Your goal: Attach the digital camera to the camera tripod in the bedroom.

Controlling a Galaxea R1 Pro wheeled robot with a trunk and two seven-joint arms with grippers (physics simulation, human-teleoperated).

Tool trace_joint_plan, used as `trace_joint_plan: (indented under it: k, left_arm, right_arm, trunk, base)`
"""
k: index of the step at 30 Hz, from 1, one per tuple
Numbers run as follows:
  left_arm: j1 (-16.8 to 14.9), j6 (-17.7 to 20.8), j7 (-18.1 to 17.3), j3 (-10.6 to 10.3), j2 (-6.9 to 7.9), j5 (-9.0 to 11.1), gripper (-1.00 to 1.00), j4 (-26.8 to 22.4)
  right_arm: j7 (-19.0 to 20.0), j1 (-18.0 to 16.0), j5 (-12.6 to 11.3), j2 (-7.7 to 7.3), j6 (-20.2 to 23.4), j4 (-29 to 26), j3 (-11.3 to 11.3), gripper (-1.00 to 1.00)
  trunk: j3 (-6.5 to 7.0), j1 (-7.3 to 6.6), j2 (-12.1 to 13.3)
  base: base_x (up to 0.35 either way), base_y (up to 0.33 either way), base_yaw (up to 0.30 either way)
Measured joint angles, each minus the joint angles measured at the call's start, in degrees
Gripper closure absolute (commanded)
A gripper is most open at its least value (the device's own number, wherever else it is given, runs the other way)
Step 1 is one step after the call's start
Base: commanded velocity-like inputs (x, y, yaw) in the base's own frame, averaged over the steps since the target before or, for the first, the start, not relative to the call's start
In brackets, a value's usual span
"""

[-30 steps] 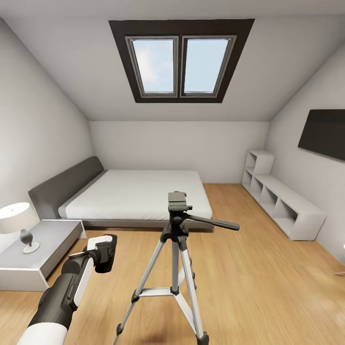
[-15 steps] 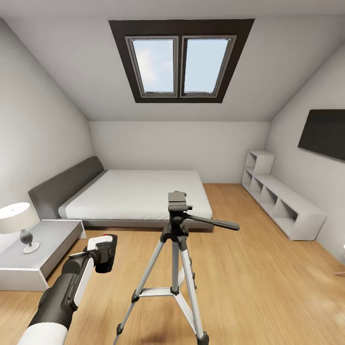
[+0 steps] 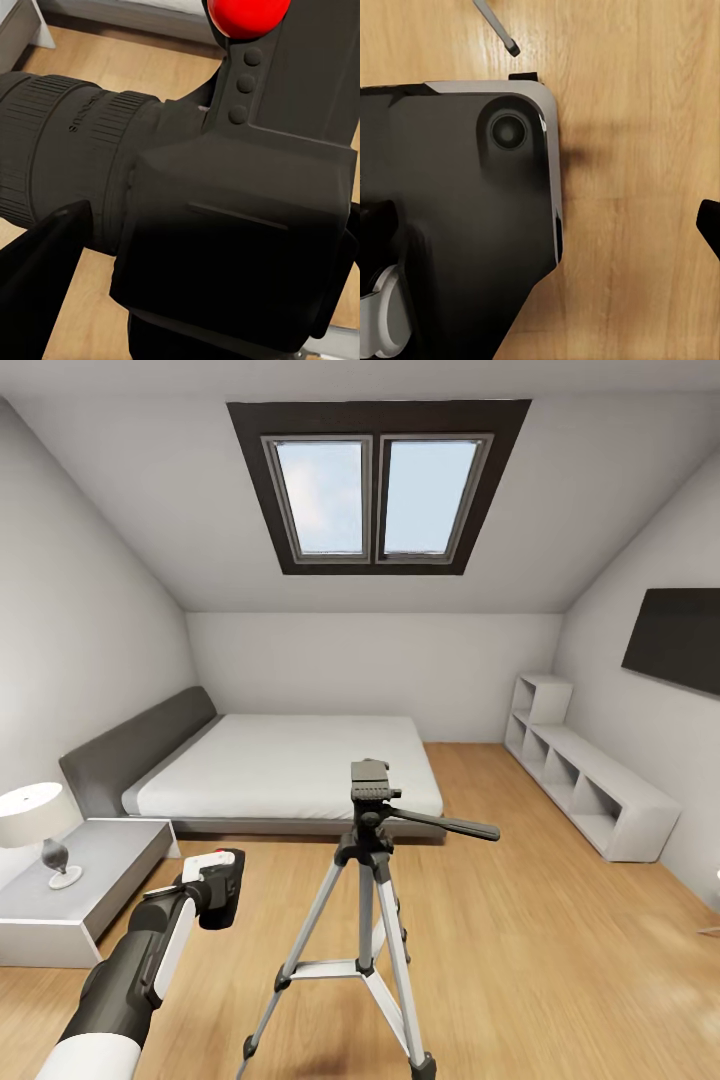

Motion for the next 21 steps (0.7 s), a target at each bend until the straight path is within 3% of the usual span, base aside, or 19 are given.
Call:
trace_joint_plan:
  k: [7,15,21]
  left_arm:
    - [0.00,-0.15,-0.07,-0.01,-0.04,0.32,1.00,-0.06]
    - [0.00,-0.45,-0.35,-0.10,0.07,2.51,1.00,0.26]
    - [0.00,-0.93,-0.42,-0.38,0.31,2.55,1.00,4.58]
  right_arm:
    - [0.00,-0.01,-0.05,0.00,-0.04,-0.15,-0.05,-1.00]
    - [0.01,-0.03,0.04,-0.20,-0.08,-0.77,0.09,-1.00]
    - [-0.10,-0.04,0.01,-0.24,0.23,-3.88,0.00,-1.00]
  trunk:
    - [0.00,0.00,0.00]
    - [0.00,0.00,0.00]
    - [0.00,0.00,0.01]
  base:
    - [0.000,0.000,0.000]
    - [0.000,0.000,0.000]
    - [0.000,0.000,0.000]
